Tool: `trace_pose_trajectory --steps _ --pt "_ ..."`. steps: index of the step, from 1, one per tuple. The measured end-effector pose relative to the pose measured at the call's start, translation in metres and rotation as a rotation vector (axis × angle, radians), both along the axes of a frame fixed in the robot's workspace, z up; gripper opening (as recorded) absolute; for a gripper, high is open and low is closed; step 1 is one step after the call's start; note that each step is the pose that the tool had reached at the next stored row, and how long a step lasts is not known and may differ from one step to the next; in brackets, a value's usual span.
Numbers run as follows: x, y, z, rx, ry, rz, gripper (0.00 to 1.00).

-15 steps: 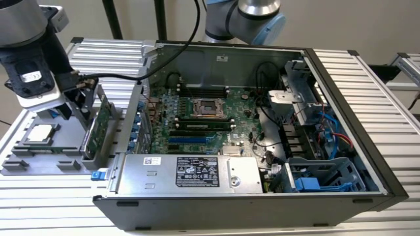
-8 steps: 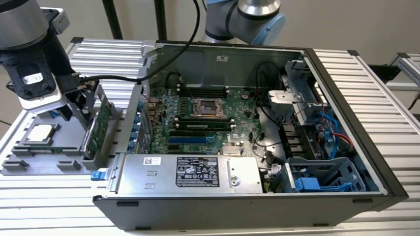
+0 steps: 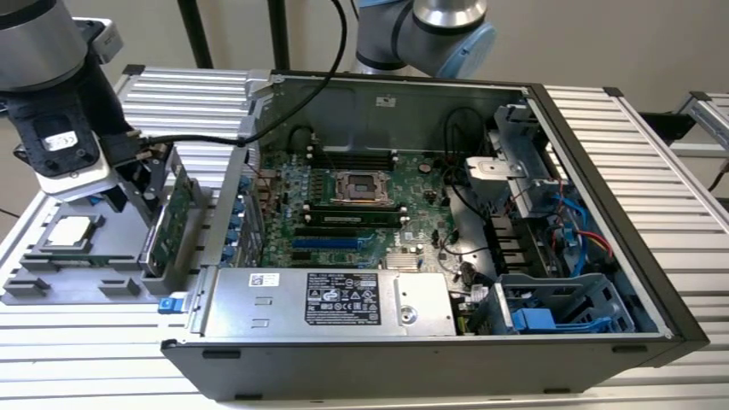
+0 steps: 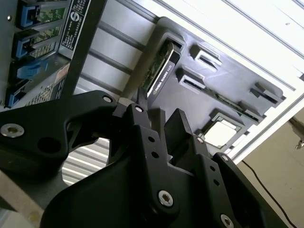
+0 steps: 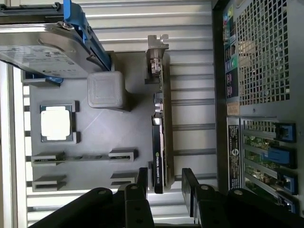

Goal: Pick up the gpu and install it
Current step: 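Pick up the gpu and move the gpu toward the slot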

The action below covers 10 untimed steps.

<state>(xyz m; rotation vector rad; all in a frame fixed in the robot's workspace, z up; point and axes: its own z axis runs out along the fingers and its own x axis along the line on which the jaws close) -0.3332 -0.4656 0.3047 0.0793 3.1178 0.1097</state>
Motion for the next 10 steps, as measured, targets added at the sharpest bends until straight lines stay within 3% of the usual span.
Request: trace_pose_trajectory --steps 10 --pt "0.0000 0.0006 -0.0070 0.0000 0.0000 0.000 0.00"
